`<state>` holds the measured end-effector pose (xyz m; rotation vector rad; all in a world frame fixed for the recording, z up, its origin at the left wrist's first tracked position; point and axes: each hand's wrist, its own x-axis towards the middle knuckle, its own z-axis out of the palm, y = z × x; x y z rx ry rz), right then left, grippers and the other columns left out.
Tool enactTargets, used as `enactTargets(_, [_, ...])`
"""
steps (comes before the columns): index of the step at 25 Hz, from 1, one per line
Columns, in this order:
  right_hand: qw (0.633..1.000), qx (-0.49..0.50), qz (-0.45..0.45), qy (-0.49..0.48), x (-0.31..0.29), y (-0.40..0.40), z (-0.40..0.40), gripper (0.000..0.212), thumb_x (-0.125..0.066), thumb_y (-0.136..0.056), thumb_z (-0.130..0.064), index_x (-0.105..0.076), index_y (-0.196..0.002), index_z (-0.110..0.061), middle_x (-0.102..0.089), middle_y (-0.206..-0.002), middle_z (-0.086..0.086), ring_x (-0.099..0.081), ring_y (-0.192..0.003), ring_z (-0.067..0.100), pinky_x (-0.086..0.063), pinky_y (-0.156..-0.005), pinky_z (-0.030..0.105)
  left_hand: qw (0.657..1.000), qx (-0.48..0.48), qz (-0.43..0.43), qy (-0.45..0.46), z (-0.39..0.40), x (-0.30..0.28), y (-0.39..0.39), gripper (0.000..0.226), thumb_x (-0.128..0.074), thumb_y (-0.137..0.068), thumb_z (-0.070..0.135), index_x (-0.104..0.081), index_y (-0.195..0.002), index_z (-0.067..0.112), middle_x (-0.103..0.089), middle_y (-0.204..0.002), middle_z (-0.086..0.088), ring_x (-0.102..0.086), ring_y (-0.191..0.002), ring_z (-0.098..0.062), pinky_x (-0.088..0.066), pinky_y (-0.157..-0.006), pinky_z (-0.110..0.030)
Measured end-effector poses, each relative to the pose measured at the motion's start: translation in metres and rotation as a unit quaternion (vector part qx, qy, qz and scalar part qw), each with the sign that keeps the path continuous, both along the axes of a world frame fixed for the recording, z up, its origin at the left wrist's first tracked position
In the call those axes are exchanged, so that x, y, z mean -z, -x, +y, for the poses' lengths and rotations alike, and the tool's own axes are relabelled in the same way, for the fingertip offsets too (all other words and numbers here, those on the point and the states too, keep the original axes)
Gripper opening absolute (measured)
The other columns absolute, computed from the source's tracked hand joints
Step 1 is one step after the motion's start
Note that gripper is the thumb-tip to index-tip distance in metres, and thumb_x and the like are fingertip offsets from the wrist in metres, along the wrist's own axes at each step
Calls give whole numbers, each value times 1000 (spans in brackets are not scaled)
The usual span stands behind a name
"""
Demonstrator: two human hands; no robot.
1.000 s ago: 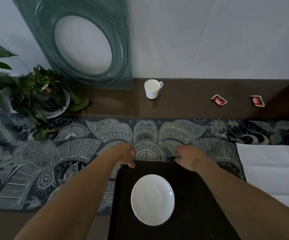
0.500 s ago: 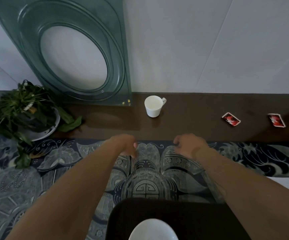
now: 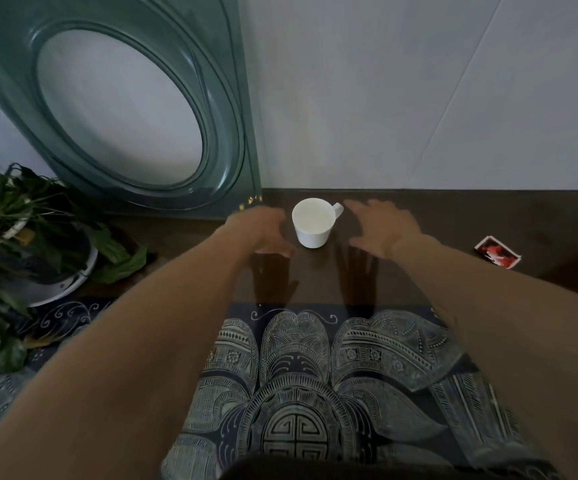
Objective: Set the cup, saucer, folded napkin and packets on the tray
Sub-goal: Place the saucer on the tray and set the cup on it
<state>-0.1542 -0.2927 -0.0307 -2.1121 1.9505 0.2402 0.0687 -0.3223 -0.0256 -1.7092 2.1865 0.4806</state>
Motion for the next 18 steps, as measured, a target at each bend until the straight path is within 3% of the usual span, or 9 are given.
enactTargets(4, [1000,-11,0,16,6,-4,-23,75,-58,-90,-34,-16,-151,-37,-39,-149,8,-36,-134,35,-35,-103,52,997,-19,67,14,-21,-1,7,117,-78,-54,69,-22,-148,26,-37,-152,-6,-42,-134,-31,-38,-106,-55])
enactTargets(11, [995,-26,-16,98,15,-11,-28,29,-46,-98,-28,-55,-127,-28,-61,-123,7,-49,-117,33,-39,-96,47,993,12,105,47,-23,16,19,88,-82,-54,58,-43,-127,26,-51,-130,-2,-52,-113,-26,-47,-94,-52])
enactTargets(15, [994,-21,10,106,10,-13,-18,24,-47,-99,-21,-59,-120,-25,-66,-114,7,-54,-109,31,-41,-92,46,986,0,161,38,-15,18,21,82,-88,-58,39,-45,-126,24,-52,-128,-2,-51,-108,-22,-49,-92,-44])
enactTargets(18, [995,-29,19,91,3,-13,-4,23,-47,-99,-19,-58,-119,-25,-65,-113,7,-53,-109,30,-40,-93,45,986,9,163,27,-4,10,22,83,-89,-60,30,-44,-129,23,-51,-129,-3,-49,-113,-24,-47,-96,-48])
